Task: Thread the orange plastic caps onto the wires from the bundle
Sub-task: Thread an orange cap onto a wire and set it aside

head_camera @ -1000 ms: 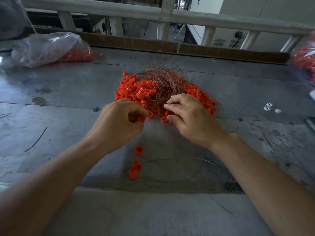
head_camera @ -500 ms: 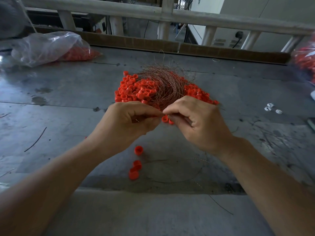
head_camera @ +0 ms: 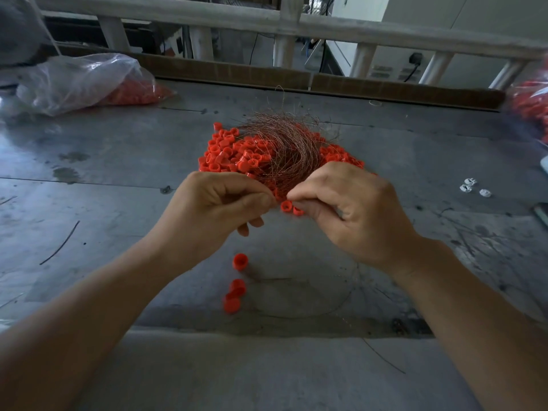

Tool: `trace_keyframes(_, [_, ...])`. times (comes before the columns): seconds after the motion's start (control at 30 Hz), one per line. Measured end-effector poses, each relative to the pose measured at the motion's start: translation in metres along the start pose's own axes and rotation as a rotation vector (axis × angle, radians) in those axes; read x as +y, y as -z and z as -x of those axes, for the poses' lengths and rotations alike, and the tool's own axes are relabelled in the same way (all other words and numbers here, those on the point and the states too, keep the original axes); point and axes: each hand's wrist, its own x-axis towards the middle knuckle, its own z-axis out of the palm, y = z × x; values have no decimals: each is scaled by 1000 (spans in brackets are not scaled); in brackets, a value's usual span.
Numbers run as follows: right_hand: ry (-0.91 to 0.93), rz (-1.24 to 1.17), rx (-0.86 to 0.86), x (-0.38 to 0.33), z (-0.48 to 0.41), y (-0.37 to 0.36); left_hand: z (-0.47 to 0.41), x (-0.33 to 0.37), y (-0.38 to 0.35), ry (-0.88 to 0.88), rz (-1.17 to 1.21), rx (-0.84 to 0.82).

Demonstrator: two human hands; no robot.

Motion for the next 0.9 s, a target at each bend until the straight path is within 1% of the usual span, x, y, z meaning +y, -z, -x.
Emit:
trace_keyframes(0.07, [-39,25,49,-1,-1,4,1,1,-2,4,7,19])
trace_keyframes(0.13, [-123,6,83,-3,-2,8,1,0,-3,-11,-44,28])
trace_keyframes(0.23, [-274,-122,99,-6,-3,11,2,-2,-2,-12,-27,52])
trace_keyframes(0.3, [-321,-176,80,-9,-3,10,2,-2,-2,-16,-21,56])
trace_keyframes(0.4, [-350,-213,31,-14,-2,3,3,0,-4,1,-11,47])
trace_keyframes(0.5, [-358,-208,-9,-17,-2,-5,3,0,-7,57,5,59])
trace_keyframes(0.67, [-361,-201,-42,-15,0,-8,4,7,-9,110,180,-16])
trace_keyframes(0.77, [-363,-194,-58,-14,0,-6,4,8,-9,75,131,-20])
trace_keyframes(0.9, [-381,-185,-80,-10,0,-2,2,5,-5,102,115,37])
